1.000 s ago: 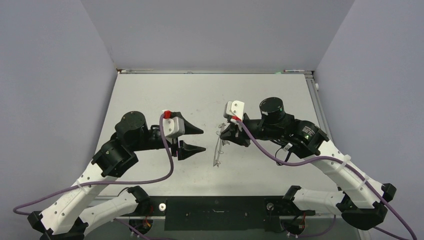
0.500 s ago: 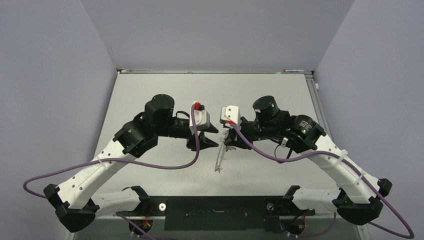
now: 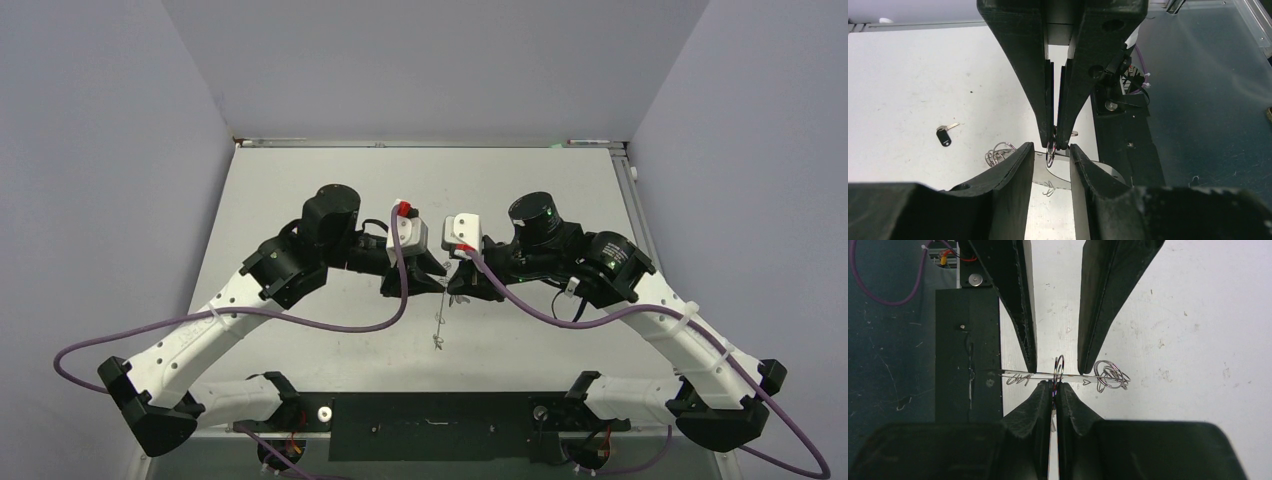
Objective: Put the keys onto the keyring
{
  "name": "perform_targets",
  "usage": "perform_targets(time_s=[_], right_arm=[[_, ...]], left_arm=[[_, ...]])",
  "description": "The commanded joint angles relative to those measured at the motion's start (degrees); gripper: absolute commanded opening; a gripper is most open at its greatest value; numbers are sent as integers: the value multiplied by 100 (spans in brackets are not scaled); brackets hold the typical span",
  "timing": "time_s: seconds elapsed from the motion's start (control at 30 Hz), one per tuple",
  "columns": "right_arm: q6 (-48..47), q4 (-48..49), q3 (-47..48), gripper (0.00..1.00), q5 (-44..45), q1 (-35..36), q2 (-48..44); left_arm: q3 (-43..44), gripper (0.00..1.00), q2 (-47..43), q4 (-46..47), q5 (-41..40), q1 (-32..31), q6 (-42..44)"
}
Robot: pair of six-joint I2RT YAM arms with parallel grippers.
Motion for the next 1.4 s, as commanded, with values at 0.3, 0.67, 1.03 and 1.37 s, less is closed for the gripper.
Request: perform_targets(time_s=[0.3,0.67,1.03,1.37], right_arm=[[-44,480,-27,5,-187,26,-269],[-8,559,-71,5,-215,27,-271],[38,797,-225,5,-234,26,-426],[711,1882,-876,59,756,25,-1274]], left_arm=[[-38,16,-7,530,251,-61,-160],[-96,11,17,611,322,-81,-223],[-154,0,61,704,338,-81,-348],[-1375,0,-614,3304,367,188,-1947]])
